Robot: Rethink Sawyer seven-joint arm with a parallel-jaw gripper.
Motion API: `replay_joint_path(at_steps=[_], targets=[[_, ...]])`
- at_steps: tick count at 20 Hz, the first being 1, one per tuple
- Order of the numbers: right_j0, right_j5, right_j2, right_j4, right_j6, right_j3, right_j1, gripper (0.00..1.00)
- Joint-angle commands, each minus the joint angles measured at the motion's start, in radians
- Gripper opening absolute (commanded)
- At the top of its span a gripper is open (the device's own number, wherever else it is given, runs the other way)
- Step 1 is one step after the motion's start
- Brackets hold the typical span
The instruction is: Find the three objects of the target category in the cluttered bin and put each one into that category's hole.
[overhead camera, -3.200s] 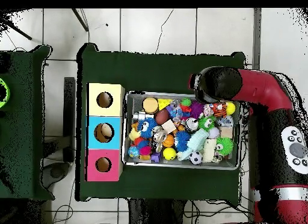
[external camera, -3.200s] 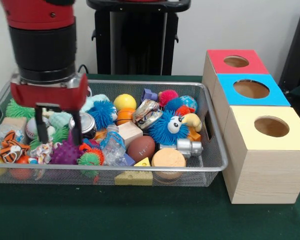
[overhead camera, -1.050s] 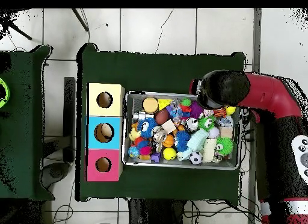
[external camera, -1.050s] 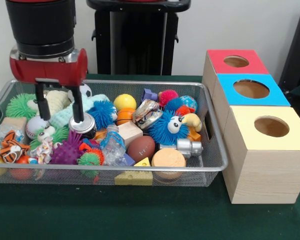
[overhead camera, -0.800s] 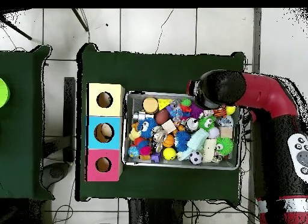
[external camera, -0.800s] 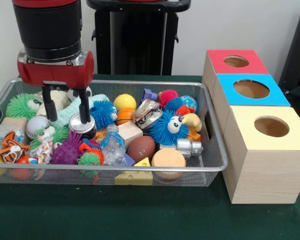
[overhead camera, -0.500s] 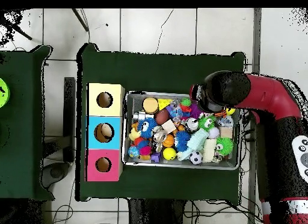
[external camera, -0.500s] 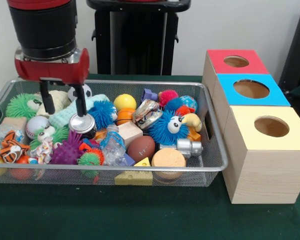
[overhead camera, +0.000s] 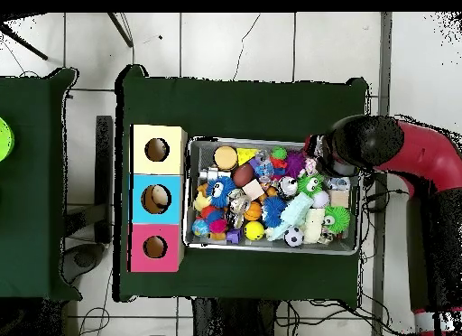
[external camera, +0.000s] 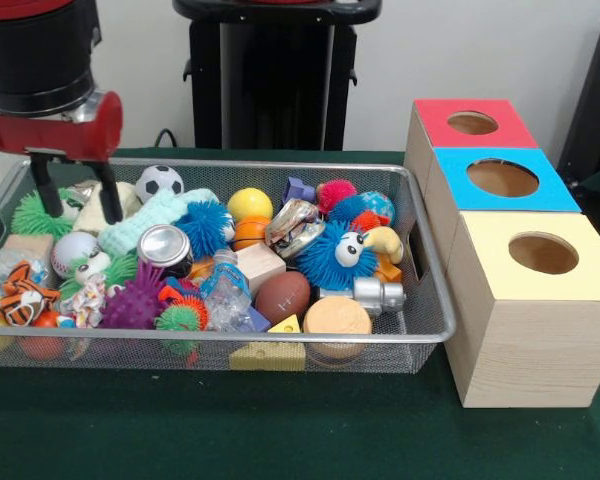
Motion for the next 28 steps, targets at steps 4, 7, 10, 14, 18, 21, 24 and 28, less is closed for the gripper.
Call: replay_joint_path(at_steps=[4, 7, 10, 14, 18, 21, 24, 28], targets=[[0.005, -0.096, 0.003, -0.043, -0.078, 0.101, 0.037, 1.0], [0.038, -0.139, -0.032, -0.029, 0.057, 0.138, 0.043, 1.0], [0.058, -0.174, -0.052, -0.012, 0.121, 0.165, 0.038, 1.0], [0.09, -0.242, -0.081, 0.008, 0.189, 0.211, 0.017, 1.0], [0.112, -0.246, -0.112, 0.032, 0.192, 0.197, 0.021, 1.0], [0.107, -0.256, -0.125, 0.033, 0.154, 0.153, 0.048, 1.0], [0.085, -0.198, -0.11, 0.039, 0.067, 0.09, 0.079, 1.0], [0.074, -0.189, -0.1, 0.038, 0.031, 0.064, 0.101, 1.0]])
